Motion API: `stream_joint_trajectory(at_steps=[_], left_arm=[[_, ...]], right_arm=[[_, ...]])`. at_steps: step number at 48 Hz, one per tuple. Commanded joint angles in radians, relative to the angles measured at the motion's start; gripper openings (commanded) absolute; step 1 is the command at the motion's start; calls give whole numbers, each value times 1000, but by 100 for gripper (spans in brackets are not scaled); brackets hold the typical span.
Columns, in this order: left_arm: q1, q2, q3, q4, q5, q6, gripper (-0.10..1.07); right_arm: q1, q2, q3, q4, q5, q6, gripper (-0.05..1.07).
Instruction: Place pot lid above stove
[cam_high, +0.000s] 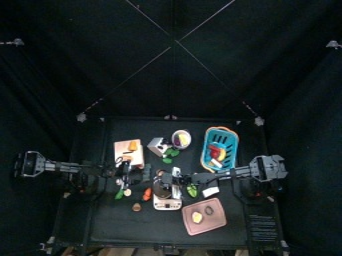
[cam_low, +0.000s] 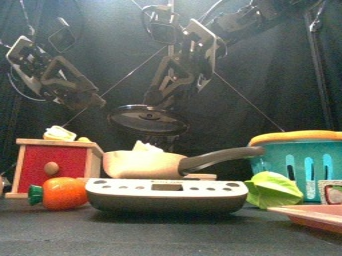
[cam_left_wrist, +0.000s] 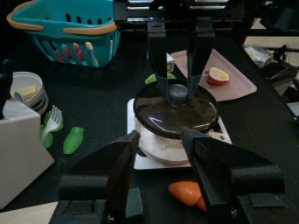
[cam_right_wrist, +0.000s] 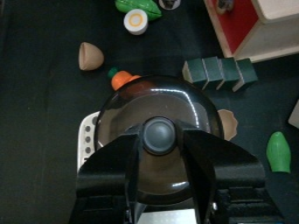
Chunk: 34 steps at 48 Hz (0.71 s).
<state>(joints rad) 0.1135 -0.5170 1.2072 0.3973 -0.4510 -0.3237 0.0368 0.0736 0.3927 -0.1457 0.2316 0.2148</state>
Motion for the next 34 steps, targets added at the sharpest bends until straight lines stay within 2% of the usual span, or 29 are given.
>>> stream_joint_trajectory(at_steps=[1,12,34], left_arm=[[3,-2,-11,-5,-5,0,82],[5,-2,-9,-21,-3,3,82],[6,-3,-12,-38,-5,3,82]], right_arm=[[-5,-63,-21,11,-6,2,58],[-38,-117,-9,23,-5,0,58],[-192,-163,130,43,-8,3,58]])
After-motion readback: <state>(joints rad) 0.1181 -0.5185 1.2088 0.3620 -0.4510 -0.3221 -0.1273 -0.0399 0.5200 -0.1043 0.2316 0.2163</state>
